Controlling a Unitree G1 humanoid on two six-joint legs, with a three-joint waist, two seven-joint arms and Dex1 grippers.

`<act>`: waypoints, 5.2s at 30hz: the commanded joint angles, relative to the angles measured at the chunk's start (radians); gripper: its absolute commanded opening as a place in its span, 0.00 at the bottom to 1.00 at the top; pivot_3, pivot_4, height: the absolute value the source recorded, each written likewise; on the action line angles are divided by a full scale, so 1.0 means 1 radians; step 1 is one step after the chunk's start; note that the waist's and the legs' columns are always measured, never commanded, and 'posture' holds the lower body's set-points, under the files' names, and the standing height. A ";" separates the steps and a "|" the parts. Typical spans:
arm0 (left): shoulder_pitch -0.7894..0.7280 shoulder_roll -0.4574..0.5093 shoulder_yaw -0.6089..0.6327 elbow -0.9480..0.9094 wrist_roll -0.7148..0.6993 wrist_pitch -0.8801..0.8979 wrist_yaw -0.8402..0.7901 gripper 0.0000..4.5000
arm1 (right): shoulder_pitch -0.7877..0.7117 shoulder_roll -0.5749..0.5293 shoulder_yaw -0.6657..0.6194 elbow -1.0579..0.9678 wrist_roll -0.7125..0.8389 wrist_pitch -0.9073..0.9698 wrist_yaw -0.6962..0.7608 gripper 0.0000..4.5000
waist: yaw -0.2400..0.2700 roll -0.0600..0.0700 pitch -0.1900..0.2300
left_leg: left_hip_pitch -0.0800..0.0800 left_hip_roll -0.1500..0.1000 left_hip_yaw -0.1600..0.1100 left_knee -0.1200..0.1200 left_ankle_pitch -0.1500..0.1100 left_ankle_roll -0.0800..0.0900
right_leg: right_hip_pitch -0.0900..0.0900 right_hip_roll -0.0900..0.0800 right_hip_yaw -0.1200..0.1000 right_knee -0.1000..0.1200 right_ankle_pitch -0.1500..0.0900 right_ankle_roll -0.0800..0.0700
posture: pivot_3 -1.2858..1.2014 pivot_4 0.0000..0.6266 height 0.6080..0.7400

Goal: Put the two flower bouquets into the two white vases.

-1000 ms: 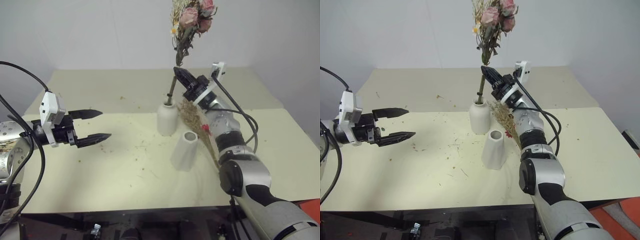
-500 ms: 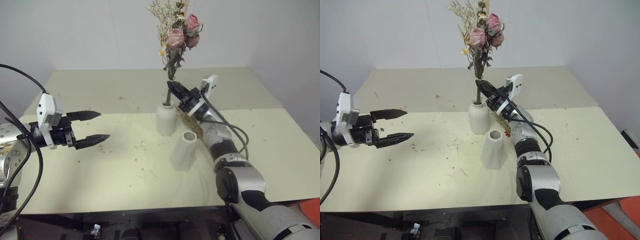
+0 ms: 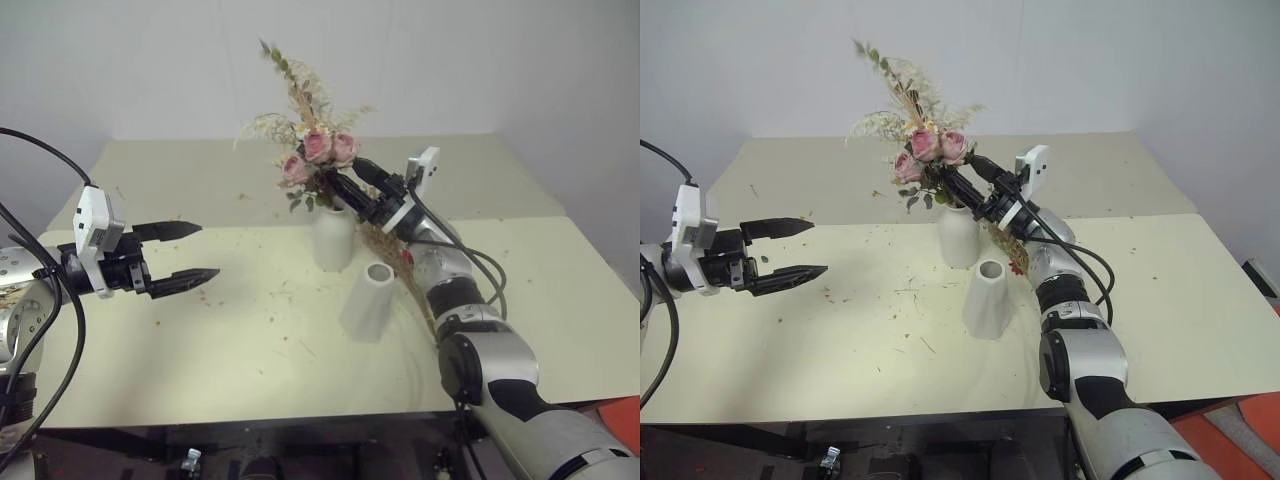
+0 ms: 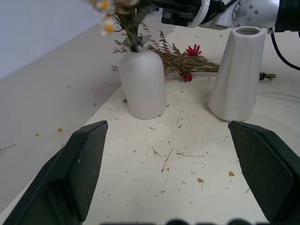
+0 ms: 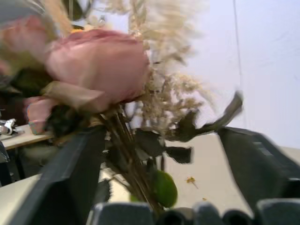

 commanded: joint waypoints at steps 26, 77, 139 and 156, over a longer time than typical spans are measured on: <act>-0.029 0.022 -0.034 -0.106 -0.057 0.037 -0.043 1.00 | 0.292 -0.476 0.106 -0.608 -0.089 0.430 -0.012 0.99 | 0.001 0.000 0.000 | 0.001 0.000 0.001 0.000 0.000 0.000 | 0.000 0.000 0.001 -0.001 -0.002 0.002 | 0.52 0.24 1.00; 0.029 0.066 -0.073 -0.104 0.014 -0.038 -0.076 1.00 | 0.260 -0.528 0.232 -0.856 -0.200 1.267 -0.515 0.00 | 0.030 0.000 0.000 | -0.002 0.000 0.001 0.000 0.000 0.000 | -0.001 -0.001 0.000 -0.002 -0.006 0.006 | 0.52 0.24 1.00; -0.001 0.089 -0.064 -0.081 -0.001 -0.018 -0.111 1.00 | 0.789 -0.195 0.030 -1.582 0.452 0.688 -0.555 0.00 | 0.031 0.000 0.000 | -0.001 0.001 0.000 0.000 0.000 0.000 | 0.000 0.001 0.000 -0.002 -0.007 0.006 | 0.52 0.24 1.00; -0.042 0.076 -0.089 -0.036 0.021 -0.058 -0.120 1.00 | 0.892 -0.151 0.101 -1.506 0.309 0.493 -0.434 0.00 | 0.031 0.000 0.000 | 0.000 0.001 0.000 0.000 0.000 0.000 | 0.001 0.001 0.000 -0.002 -0.007 0.006 | 0.52 0.24 1.00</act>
